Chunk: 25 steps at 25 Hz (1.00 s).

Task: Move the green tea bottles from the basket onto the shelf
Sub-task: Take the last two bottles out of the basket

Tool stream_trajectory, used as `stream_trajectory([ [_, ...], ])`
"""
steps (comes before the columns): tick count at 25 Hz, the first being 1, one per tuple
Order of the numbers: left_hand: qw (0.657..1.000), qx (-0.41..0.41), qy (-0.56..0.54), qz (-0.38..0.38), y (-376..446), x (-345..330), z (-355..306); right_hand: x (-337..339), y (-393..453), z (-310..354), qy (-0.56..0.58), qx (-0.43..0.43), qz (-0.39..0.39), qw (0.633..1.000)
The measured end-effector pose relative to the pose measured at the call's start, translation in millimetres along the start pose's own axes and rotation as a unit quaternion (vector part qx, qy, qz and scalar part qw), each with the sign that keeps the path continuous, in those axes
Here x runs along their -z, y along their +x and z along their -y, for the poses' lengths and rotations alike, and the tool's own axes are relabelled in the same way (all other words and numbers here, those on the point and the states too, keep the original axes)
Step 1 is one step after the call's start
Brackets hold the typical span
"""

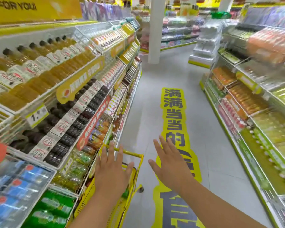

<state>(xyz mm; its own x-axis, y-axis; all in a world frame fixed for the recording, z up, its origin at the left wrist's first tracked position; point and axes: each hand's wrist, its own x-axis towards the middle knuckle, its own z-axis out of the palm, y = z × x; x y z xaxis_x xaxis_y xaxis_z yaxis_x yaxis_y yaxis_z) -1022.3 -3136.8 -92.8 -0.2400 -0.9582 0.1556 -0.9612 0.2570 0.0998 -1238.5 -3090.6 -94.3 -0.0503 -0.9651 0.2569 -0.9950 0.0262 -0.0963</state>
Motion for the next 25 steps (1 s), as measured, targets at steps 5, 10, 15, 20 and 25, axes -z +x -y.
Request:
stream_trajectory([
  [5,0.997,0.074,0.002,-0.003,63,-37,-15,-36,88,-36,0.02,0.086,0.012,0.996],
  [10,0.979,0.205,-0.008,0.011,102,-62,-30,-61,164,-61,0.052,0.198,0.054,0.977],
  [15,0.946,0.32,-0.039,0.032,99,-86,-35,-98,215,-47,0.072,0.302,0.111,0.944],
  [20,0.925,0.368,-0.036,0.089,107,-127,-3,-154,226,-11,0.148,0.339,0.151,0.917],
  [25,0.92,0.372,-0.061,0.104,133,-188,36,-232,235,18,0.153,0.339,0.197,0.907],
])
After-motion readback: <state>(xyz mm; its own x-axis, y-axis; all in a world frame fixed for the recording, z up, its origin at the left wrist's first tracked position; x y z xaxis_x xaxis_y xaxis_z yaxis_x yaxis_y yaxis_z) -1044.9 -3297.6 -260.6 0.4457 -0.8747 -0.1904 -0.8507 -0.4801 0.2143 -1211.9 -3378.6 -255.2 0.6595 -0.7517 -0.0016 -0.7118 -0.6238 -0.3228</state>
